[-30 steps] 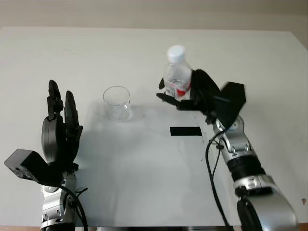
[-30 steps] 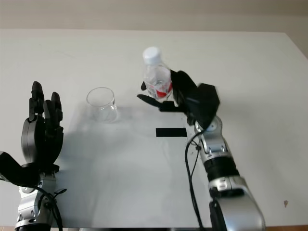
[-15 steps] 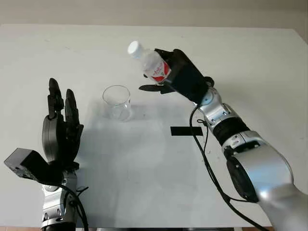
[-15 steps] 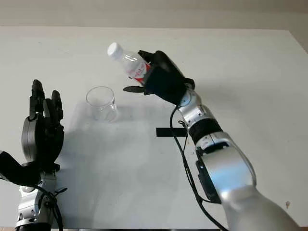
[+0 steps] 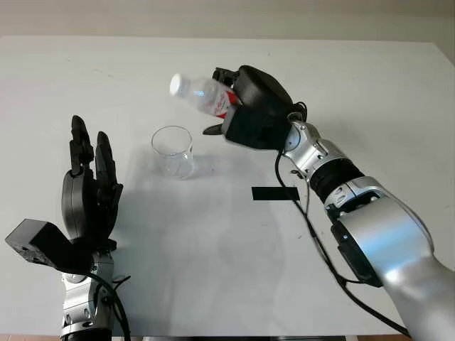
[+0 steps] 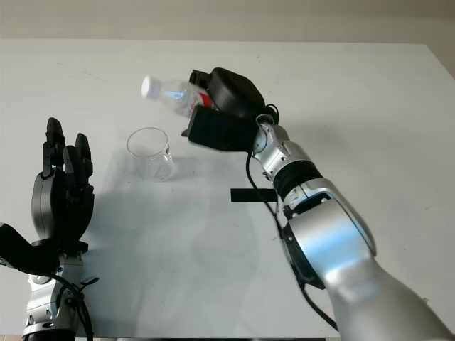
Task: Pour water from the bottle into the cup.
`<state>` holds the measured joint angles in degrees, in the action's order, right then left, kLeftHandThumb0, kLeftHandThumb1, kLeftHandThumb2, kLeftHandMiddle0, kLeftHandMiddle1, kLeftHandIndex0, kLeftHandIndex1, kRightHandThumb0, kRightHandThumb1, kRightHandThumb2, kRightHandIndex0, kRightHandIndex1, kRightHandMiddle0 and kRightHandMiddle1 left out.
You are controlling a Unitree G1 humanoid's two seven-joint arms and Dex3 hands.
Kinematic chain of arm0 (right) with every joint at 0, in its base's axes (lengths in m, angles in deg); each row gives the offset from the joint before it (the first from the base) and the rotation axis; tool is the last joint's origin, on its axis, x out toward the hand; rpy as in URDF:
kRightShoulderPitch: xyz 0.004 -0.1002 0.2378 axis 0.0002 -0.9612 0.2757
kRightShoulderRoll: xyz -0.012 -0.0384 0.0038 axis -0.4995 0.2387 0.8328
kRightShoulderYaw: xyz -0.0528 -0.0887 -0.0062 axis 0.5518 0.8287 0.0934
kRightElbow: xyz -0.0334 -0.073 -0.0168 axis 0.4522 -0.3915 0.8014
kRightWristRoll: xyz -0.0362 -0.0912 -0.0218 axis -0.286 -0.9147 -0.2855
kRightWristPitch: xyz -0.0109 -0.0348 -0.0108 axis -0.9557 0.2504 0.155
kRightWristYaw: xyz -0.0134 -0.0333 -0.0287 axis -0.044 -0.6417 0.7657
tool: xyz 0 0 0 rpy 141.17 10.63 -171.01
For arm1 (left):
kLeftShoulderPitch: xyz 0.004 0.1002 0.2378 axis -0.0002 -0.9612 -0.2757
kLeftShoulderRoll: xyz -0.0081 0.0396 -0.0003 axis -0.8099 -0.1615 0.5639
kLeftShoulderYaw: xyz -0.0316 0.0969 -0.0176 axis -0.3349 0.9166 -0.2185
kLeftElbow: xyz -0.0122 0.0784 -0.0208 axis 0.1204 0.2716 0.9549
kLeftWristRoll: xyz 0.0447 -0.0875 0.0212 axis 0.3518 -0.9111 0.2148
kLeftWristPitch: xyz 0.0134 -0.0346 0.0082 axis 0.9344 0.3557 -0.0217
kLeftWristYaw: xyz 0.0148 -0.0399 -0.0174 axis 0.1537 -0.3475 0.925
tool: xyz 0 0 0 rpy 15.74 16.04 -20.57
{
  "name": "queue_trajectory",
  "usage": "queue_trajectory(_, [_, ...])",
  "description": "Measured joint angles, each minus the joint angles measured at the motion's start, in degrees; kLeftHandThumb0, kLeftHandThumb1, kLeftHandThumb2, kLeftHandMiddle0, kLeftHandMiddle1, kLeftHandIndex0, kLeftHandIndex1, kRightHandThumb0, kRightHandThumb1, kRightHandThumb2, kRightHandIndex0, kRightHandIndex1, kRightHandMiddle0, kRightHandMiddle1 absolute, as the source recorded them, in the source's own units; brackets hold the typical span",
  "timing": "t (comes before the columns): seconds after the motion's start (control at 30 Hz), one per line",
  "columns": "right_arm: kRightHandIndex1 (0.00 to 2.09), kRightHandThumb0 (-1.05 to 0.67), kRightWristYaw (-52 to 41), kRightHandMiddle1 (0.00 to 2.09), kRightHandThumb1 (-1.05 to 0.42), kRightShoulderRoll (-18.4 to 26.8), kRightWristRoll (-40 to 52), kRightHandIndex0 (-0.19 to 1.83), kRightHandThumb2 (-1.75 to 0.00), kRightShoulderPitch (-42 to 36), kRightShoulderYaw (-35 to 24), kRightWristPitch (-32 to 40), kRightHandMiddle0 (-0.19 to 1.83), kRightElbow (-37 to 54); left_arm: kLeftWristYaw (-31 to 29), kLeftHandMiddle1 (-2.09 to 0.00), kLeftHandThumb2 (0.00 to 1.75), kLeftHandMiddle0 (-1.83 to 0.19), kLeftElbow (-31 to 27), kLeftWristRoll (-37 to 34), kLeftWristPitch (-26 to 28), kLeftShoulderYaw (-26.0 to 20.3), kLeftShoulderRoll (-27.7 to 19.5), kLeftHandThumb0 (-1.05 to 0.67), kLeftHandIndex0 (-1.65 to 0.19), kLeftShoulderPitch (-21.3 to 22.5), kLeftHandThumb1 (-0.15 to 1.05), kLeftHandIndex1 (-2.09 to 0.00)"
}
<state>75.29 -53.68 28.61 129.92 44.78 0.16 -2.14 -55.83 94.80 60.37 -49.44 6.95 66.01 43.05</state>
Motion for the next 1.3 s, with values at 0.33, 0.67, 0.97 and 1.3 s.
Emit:
queue_trajectory(0.33, [2.09, -0.31, 7.47, 2.09, -1.05, 1.61, -7.08, 1.10, -0.23, 2.50, 5.91, 0.28, 0.74, -0.55, 0.03, -0.05, 0.55, 0.12, -0.06, -0.01, -0.06, 0.03, 0.09, -0.65, 0.19, -0.01, 1.05, -0.04])
queue_trajectory(0.67, [2.09, -0.36, 11.97, 2.09, -1.05, 2.44, -9.94, 1.09, -0.25, 2.91, 9.13, 0.36, 0.67, -1.25, 0.34, -0.06, 0.56, 0.11, -0.03, 0.40, -0.28, 0.03, 0.17, -0.64, 0.19, -0.04, 1.05, -0.05])
queue_trajectory(0.97, [2.09, -0.39, 18.12, 2.09, -1.05, 2.52, -15.44, 1.10, -0.26, 5.76, 13.73, 1.75, 0.63, -1.34, 0.26, -0.05, 0.55, 0.12, -0.09, 0.35, -0.28, 0.04, 0.42, -0.64, 0.19, -0.03, 1.05, -0.03])
queue_trajectory(1.3, [2.09, -0.41, 23.22, 2.09, -1.05, 2.52, -20.04, 1.10, -0.28, 6.79, 18.18, 4.26, 0.57, -1.56, 0.26, -0.05, 0.55, 0.13, -0.19, 0.54, -0.61, 0.16, 0.66, -0.65, 0.19, -0.06, 1.05, -0.01])
